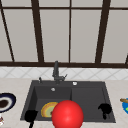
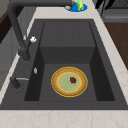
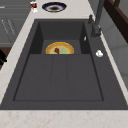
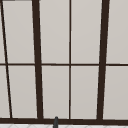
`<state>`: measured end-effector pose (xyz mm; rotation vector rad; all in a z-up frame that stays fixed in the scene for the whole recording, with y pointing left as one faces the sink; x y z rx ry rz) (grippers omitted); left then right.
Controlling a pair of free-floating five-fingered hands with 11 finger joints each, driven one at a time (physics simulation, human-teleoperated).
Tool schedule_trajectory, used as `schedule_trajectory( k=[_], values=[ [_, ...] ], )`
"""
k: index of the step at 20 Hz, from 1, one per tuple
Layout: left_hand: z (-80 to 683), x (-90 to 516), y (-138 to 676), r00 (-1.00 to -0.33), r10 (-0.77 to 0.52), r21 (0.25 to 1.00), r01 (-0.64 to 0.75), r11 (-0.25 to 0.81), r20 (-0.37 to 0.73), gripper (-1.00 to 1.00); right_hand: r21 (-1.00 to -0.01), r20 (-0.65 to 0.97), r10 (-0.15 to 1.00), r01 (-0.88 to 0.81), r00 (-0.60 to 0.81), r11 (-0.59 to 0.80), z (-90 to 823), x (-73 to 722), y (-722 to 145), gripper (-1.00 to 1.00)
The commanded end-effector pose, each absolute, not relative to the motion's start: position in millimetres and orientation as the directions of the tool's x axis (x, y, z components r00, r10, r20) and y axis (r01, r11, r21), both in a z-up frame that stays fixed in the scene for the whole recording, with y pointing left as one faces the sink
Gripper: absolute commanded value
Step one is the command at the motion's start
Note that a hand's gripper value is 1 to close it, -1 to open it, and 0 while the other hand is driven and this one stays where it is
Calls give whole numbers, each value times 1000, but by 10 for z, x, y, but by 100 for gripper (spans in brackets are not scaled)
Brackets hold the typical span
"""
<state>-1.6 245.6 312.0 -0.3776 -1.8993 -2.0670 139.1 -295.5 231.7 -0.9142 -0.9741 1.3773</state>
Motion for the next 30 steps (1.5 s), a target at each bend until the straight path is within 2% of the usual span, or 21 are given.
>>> schedule_trajectory(
  k=[1,10,18,30],
  values=[
    [3316,-16,2600,-911,-47,908,413,-75,410,-100,-937,19,999,-350,-37,5,2317,1391,-2955,0],
    [3782,-21,3101,-873,-49,871,488,-59,485,-100,-937,21,999,-349,-35,7,2315,1392,-2955,0],
    [3823,-19,3656,-829,-32,828,559,-50,558,-100,-937,21,999,-348,-34,8,2315,1392,-2955,0],
    [3827,231,4477,-812,-15,812,583,-21,583,-100,-937,22,999,-348,-34,9,2315,1392,-2955,0]
  ],
)
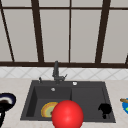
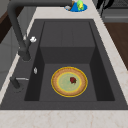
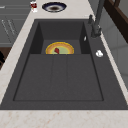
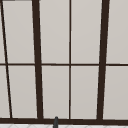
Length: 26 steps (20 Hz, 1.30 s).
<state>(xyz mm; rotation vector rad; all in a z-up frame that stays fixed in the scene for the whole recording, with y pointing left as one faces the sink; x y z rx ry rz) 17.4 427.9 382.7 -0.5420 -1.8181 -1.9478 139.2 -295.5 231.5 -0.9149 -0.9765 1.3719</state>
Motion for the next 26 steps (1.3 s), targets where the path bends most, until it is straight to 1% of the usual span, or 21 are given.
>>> schedule_trajectory(
  k=[1,3,7,13,17,21,26],
  values=[
    [3802,239,4551,-815,-11,815,579,-16,579,-100,-937,22,999,-348,-34,9,2315,1392,-2955,0],
    [3734,210,4669,-830,-8,830,557,-12,557,-100,-938,22,999,-348,-34,9,2315,1392,-2955,0],
    [3613,305,4906,-818,-1,817,576,-22,576,-100,-938,22,999,-348,-34,9,2315,1392,-2955,0],
    [3356,473,5177,-830,4,830,557,-7,557,-100,-938,22,999,-348,-34,9,2315,1392,-2955,0],
    [3178,474,5264,-834,-4,834,551,-12,551,-100,-938,22,999,-348,-34,9,2315,1392,-2955,0],
    [2970,506,5256,-831,-22,830,557,-39,556,-100,-938,22,999,-348,-34,9,2315,1392,-2955,0],
    [2794,623,5288,-834,-18,834,551,-33,551,-100,-938,22,999,-348,-34,9,2315,1392,-2955,0]
  ],
)
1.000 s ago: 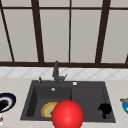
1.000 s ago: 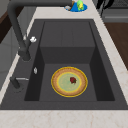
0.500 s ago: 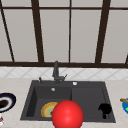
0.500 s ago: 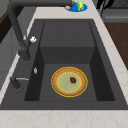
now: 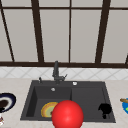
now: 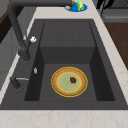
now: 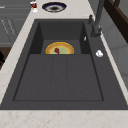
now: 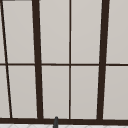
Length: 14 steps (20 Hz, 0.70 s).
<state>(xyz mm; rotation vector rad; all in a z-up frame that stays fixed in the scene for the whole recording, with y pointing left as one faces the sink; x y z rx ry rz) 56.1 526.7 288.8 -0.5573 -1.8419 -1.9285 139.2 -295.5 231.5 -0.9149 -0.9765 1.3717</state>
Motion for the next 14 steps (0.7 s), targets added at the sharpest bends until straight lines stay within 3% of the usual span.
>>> schedule_trajectory(
  k=[1,14],
  values=[
    [2761,639,5290,-834,-19,833,552,-35,551,-100,-938,22,999,-348,-34,9,2315,1392,-2955,0],
    [2340,795,5464,-829,-20,829,558,-38,558,-100,-938,22,999,-348,-34,9,2315,1392,-2955,0]
  ],
)
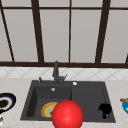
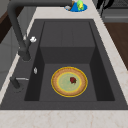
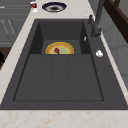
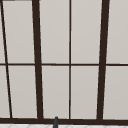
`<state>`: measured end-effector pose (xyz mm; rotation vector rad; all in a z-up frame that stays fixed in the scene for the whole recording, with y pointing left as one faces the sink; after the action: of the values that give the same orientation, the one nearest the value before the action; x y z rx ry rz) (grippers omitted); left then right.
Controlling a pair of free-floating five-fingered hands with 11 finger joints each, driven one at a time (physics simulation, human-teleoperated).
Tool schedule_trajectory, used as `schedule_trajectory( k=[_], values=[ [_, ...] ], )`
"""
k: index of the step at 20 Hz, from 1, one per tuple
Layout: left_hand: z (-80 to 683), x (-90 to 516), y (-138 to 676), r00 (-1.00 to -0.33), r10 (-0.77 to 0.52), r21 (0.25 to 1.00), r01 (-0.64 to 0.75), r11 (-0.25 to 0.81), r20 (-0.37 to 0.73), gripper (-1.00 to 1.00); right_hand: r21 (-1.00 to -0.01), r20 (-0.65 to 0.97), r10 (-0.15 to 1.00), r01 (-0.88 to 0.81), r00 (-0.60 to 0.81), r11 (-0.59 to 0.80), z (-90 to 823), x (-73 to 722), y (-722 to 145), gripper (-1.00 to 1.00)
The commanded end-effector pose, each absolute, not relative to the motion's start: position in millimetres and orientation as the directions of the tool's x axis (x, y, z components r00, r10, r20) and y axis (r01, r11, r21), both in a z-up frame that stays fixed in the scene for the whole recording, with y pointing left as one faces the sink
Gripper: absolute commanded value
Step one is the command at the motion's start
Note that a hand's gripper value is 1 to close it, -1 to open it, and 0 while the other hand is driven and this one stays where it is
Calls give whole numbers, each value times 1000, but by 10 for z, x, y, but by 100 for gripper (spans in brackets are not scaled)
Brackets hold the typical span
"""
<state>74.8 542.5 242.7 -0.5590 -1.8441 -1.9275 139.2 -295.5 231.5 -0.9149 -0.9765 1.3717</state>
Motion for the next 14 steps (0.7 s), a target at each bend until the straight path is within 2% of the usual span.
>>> schedule_trajectory(
  k=[1,14],
  values=[
    [2316,817,5478,-827,-20,826,562,-38,562,-100,-938,22,999,-348,-34,9,2315,1392,-2955,0],
    [2002,1057,5665,-783,-17,783,622,-33,621,-100,-938,22,999,-348,-34,9,2315,1392,-2955,0]
  ],
)
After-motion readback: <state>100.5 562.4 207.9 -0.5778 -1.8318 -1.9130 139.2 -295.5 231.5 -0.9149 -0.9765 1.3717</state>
